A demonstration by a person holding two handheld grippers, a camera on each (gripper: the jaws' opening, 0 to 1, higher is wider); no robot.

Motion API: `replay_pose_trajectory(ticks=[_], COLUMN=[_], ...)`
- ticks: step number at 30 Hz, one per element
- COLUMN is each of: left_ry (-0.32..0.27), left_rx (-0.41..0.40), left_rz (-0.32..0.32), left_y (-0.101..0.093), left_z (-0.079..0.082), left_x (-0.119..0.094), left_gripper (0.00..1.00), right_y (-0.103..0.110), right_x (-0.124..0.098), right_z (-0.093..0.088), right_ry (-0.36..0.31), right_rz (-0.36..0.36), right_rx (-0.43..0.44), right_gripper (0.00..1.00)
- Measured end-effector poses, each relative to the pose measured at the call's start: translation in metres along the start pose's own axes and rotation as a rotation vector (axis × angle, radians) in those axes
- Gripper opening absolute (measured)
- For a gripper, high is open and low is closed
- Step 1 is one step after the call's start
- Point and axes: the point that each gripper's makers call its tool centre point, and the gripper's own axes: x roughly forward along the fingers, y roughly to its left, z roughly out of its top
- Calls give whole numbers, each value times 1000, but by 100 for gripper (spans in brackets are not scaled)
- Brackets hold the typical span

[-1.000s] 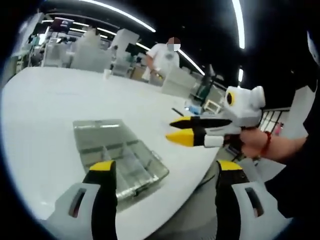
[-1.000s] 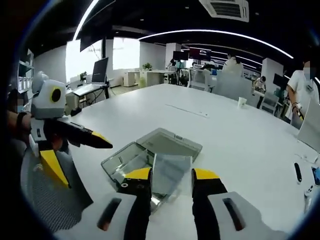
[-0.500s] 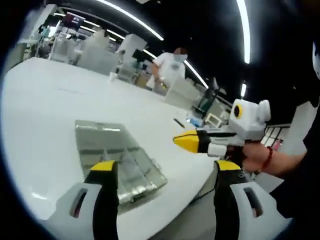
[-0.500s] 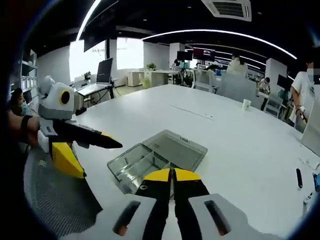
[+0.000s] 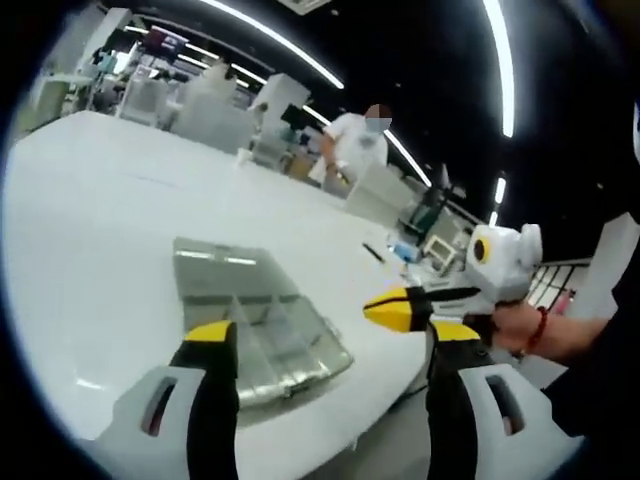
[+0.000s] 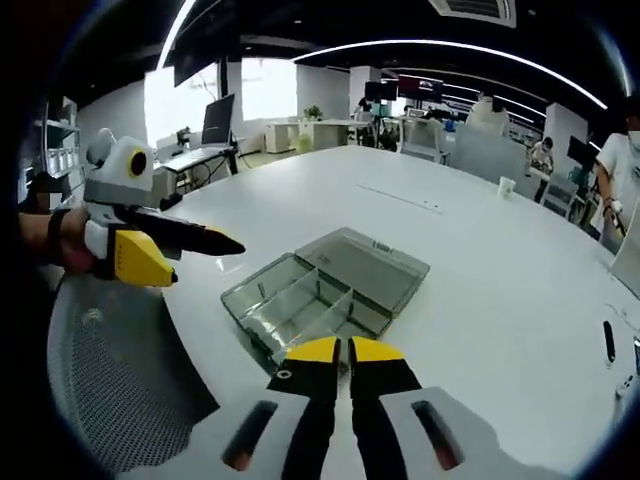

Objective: Insert the divider into the dual guide fixture by aligning both edges with the guide slots and pushing it downward to the bottom, including one-sided entry, uneven engagement, binding, and posture correction.

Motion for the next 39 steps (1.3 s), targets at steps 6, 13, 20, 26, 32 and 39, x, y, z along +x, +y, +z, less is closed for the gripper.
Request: replay_pose_trajectory(ticks=[6, 13, 20, 26, 32, 39], left_ry=[12, 21, 28, 30, 27, 24], left_rx=[0, 20, 48, 50, 50, 31], left_rz=[3, 3, 18, 33, 43, 38], left_y=[-2, -4, -2, 3, 3, 2], left_z=[-6, -7, -7, -7, -7, -10], left_x=[-3, -3, -9, -14, -17, -16], left_gripper=[74, 74, 74, 74, 73, 73], right_y=[12, 18, 28, 40, 56, 69], right_x=[-1, -2, -2, -3, -3, -3], right_z=[-7, -8, -6, -8, -13, -30], right_ry=[26, 47, 50, 72, 93, 157], right_rz=[40, 77, 141, 205, 266, 347], right_rx=[-14, -52, -132, -194, -247, -295], right_gripper=[1, 6, 10, 11, 11, 15])
